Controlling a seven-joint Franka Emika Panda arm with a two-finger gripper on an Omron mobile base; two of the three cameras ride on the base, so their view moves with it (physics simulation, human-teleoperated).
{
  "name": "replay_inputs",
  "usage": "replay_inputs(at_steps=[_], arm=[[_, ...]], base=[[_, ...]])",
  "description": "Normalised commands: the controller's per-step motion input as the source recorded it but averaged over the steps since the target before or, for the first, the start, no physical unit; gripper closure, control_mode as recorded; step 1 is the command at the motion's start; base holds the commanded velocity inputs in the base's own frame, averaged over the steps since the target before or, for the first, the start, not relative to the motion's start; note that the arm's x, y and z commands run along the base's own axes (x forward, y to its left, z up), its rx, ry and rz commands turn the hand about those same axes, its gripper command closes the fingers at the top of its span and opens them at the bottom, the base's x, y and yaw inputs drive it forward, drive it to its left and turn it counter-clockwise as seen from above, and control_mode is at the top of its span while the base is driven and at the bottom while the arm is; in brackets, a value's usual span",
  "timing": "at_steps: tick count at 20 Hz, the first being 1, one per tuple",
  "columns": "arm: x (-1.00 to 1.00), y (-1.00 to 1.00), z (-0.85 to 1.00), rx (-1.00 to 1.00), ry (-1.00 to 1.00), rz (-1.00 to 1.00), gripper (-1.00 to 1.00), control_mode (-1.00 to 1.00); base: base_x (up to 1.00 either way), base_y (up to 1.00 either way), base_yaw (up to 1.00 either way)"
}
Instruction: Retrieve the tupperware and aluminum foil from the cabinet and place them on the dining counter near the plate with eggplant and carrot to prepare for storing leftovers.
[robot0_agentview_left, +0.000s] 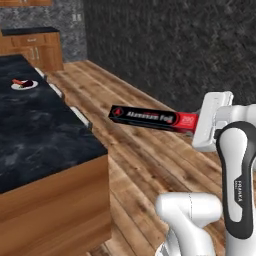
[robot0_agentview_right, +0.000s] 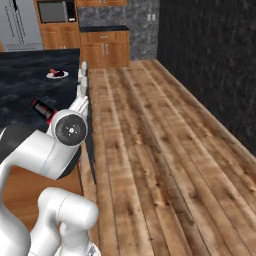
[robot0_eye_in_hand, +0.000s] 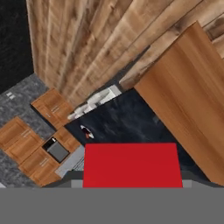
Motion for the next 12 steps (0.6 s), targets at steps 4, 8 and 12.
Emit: replay_inputs(at_steps=[4, 8, 12], arm=[[0.00, 0.00, 0.00, 0.00, 0.00, 0.00, 1.00, 1.00], [0.00, 0.00, 0.00, 0.00, 0.00, 0.00, 1.00, 1.00], [0.00, 0.00, 0.00, 0.00, 0.00, 0.00, 1.00, 1.00]], base=[[0.89, -0.98, 0.44], [0.90, -0.91, 0.48], [0.89, -0.87, 0.50]])
